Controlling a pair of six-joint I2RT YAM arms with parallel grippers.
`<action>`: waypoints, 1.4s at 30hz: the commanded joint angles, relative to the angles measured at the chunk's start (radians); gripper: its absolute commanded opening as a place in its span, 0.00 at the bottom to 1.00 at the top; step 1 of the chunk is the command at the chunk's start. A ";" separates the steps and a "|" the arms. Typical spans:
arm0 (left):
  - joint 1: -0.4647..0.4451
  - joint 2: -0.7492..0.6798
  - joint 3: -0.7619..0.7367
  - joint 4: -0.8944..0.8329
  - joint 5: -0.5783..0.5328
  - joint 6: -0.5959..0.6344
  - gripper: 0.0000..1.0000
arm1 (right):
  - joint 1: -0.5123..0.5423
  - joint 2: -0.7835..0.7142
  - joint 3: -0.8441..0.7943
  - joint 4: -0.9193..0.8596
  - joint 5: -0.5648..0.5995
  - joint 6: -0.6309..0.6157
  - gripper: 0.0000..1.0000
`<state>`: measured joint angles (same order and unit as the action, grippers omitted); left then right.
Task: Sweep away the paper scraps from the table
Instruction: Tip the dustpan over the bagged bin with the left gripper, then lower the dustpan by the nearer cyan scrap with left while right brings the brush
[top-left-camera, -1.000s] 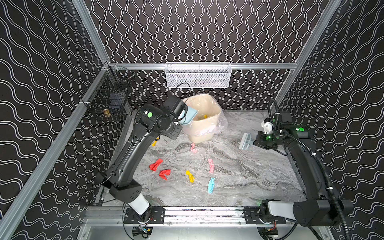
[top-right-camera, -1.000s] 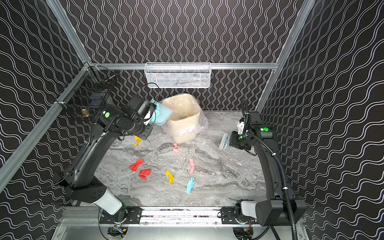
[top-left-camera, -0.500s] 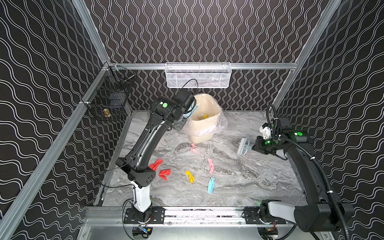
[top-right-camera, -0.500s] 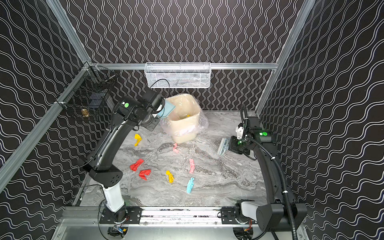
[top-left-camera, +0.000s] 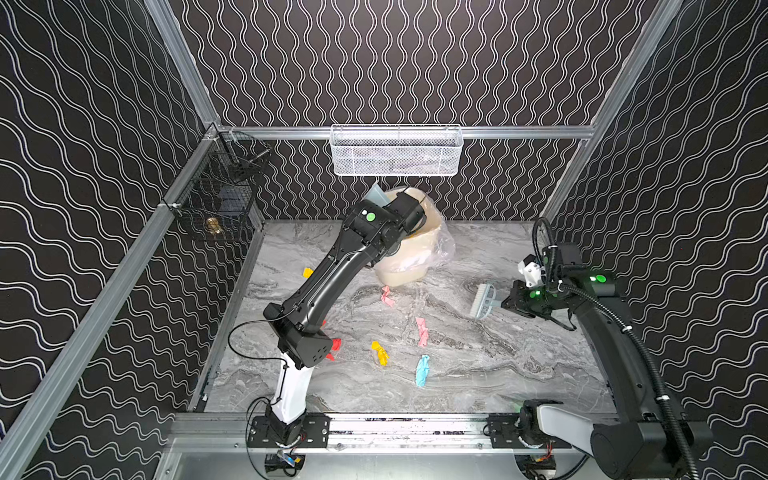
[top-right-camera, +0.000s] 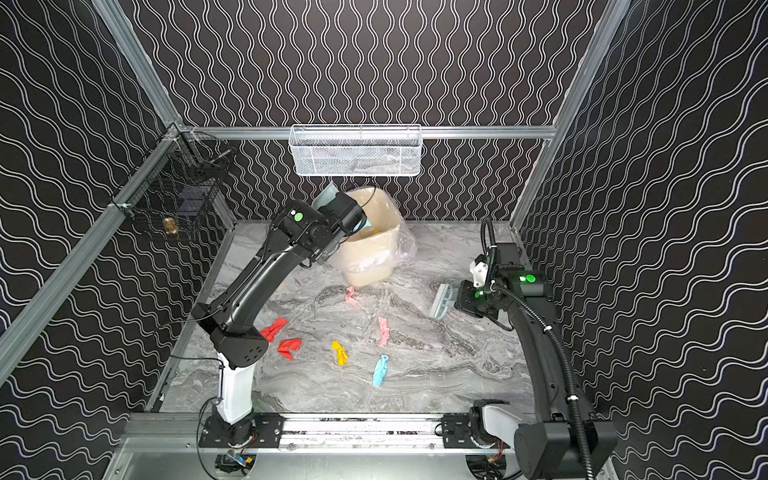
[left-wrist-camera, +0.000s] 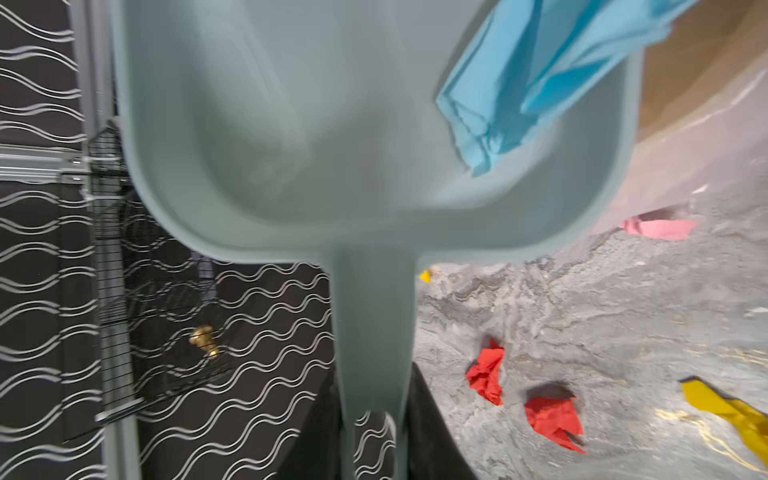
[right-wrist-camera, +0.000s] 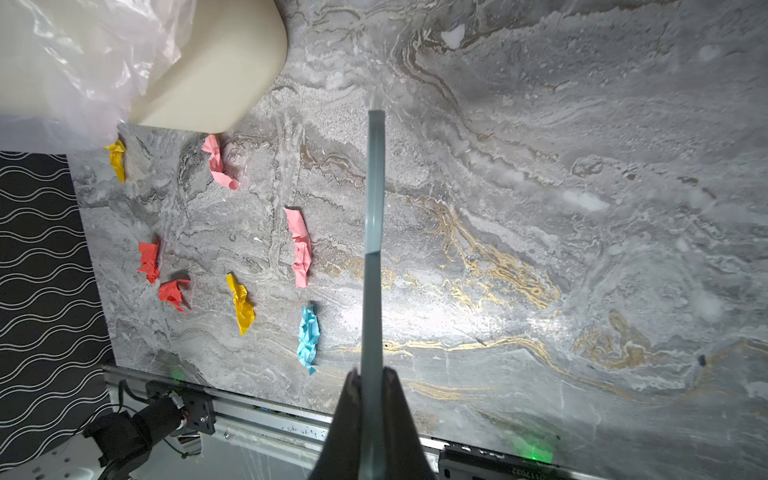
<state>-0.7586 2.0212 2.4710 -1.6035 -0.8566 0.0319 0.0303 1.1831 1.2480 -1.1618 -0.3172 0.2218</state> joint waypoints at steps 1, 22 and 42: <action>-0.019 0.008 -0.030 -0.033 -0.130 0.022 0.00 | 0.000 -0.013 -0.010 0.021 -0.025 0.013 0.00; -0.070 0.044 -0.121 -0.030 -0.476 0.040 0.00 | 0.002 -0.028 -0.045 0.045 -0.051 0.025 0.00; -0.113 -0.091 -0.076 -0.066 -0.075 -0.209 0.00 | 0.156 -0.060 -0.126 0.111 -0.176 0.023 0.00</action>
<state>-0.8566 1.9648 2.4218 -1.6043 -1.0607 -0.0792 0.1394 1.1351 1.1378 -1.0786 -0.4347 0.2493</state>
